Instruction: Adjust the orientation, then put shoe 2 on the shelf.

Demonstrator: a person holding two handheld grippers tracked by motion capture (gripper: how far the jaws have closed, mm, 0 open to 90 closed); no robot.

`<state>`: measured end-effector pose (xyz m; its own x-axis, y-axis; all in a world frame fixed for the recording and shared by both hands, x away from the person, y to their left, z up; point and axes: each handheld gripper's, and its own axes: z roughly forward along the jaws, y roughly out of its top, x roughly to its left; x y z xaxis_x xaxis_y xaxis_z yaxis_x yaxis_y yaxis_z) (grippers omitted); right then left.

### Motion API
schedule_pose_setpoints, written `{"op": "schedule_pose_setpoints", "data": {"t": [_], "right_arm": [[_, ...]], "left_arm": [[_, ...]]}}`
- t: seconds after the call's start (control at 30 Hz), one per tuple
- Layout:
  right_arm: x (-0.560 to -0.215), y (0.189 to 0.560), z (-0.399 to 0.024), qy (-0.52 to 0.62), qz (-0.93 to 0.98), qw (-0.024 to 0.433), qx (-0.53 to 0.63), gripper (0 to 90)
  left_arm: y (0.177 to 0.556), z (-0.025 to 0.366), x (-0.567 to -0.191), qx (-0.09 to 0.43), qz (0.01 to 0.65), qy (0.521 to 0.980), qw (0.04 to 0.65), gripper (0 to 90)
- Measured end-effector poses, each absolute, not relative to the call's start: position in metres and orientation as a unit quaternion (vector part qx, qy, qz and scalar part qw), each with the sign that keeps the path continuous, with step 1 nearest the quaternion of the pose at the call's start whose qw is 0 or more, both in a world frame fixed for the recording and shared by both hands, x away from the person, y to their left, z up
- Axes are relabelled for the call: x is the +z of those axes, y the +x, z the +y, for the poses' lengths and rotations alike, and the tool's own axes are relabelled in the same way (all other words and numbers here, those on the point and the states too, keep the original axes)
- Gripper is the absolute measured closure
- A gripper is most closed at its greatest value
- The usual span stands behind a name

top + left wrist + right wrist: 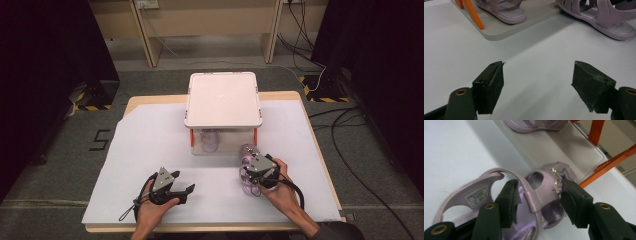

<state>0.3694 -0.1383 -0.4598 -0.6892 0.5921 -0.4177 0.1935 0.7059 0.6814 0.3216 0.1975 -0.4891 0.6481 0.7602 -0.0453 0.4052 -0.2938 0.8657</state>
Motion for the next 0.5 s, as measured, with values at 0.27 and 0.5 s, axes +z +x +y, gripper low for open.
{"op": "schedule_pose_setpoints", "data": {"t": [0.27, 0.5], "right_arm": [[-0.458, 0.371, -0.139, 0.209, 0.868, 0.346, 0.287, 70.1], [-0.448, 0.367, -0.144, 0.177, 0.863, 0.376, 0.288, 83.8]], "left_arm": [[0.320, 0.199, -0.490, 0.193, 0.374, 0.780, 0.464, 24.8], [0.319, 0.200, -0.488, 0.198, 0.372, 0.781, 0.461, 24.9]]}}
